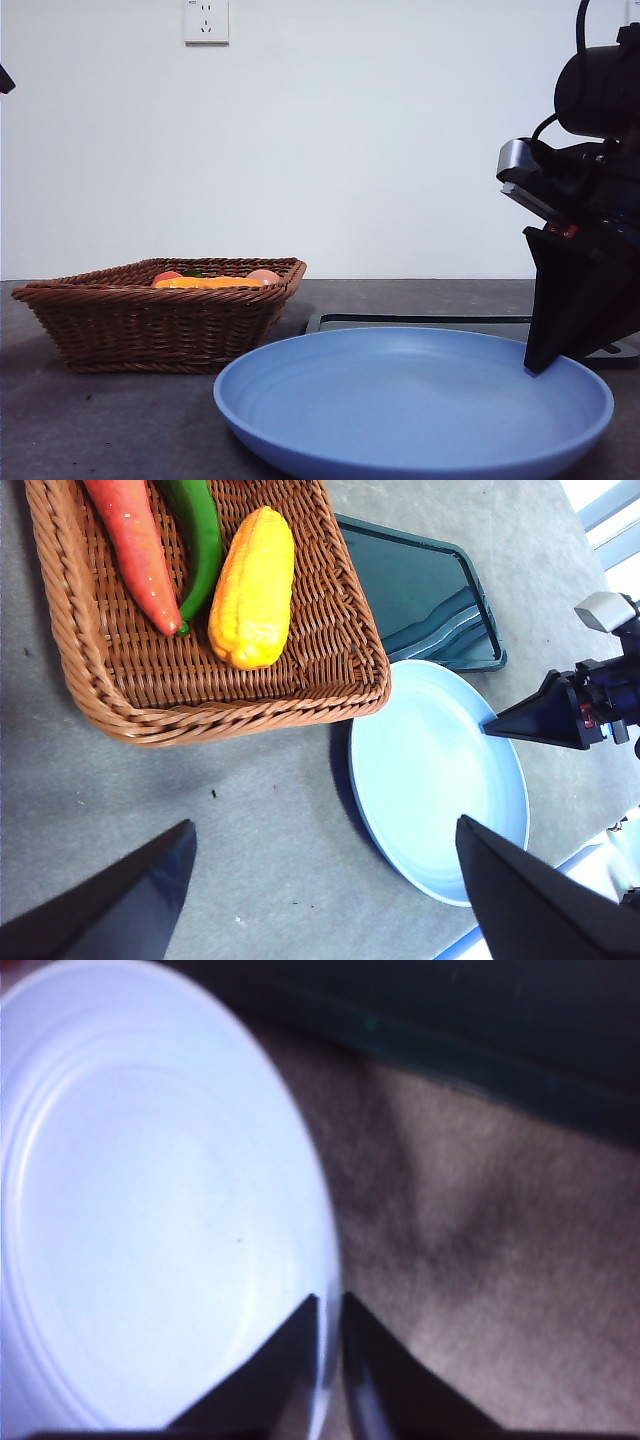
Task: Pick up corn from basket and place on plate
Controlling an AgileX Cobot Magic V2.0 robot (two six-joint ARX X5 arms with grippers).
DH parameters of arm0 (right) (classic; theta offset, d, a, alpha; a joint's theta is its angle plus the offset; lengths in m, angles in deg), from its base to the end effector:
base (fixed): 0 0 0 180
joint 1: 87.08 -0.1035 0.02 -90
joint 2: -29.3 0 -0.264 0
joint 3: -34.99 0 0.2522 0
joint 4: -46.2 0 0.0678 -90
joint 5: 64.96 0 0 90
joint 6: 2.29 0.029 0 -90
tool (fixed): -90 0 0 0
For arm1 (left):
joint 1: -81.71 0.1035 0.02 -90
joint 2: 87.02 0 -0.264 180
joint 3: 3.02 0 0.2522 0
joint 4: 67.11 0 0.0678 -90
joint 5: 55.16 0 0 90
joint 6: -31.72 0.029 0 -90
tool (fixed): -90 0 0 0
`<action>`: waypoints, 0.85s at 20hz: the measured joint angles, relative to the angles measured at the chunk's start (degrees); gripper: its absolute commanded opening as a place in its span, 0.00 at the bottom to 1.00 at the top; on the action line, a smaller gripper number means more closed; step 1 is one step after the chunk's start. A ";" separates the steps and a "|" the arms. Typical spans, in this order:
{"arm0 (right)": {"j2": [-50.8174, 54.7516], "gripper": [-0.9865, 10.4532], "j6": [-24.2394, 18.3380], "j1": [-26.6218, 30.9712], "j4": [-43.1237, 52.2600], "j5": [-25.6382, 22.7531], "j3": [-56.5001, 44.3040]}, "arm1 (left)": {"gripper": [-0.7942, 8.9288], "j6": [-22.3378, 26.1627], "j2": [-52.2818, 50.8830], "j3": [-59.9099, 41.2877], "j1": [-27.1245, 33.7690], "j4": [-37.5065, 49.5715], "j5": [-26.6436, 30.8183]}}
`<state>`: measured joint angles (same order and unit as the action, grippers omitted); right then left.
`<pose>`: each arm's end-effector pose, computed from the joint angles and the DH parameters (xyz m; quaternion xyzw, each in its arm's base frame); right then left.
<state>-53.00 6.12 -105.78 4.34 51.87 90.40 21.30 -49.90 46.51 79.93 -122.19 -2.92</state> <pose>0.2265 0.0905 0.1637 0.0957 0.5851 0.2772 0.7561 0.1219 -0.0216 0.2555 -0.1915 0.3732 -0.2823 0.8627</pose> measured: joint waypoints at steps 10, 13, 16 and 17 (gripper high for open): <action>5.07 0.09 -0.57 2.10 -7.72 3.10 1.62 | 0.51 2.73 10.08 8.72 -8.92 3.39 7.15; 10.21 0.09 -1.60 3.52 -12.98 3.17 4.46 | 0.51 5.53 17.94 14.16 -13.27 3.43 14.03; 14.95 0.09 -2.25 5.07 -15.47 2.93 7.50 | 0.51 9.33 27.02 19.32 -17.29 3.48 21.97; 16.17 0.09 -2.27 5.62 -16.02 2.93 8.55 | 0.51 10.23 29.88 20.81 -18.25 3.41 23.47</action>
<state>-36.83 3.84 -100.16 -11.68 54.80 98.94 31.53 -20.02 67.31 61.68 -118.78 20.55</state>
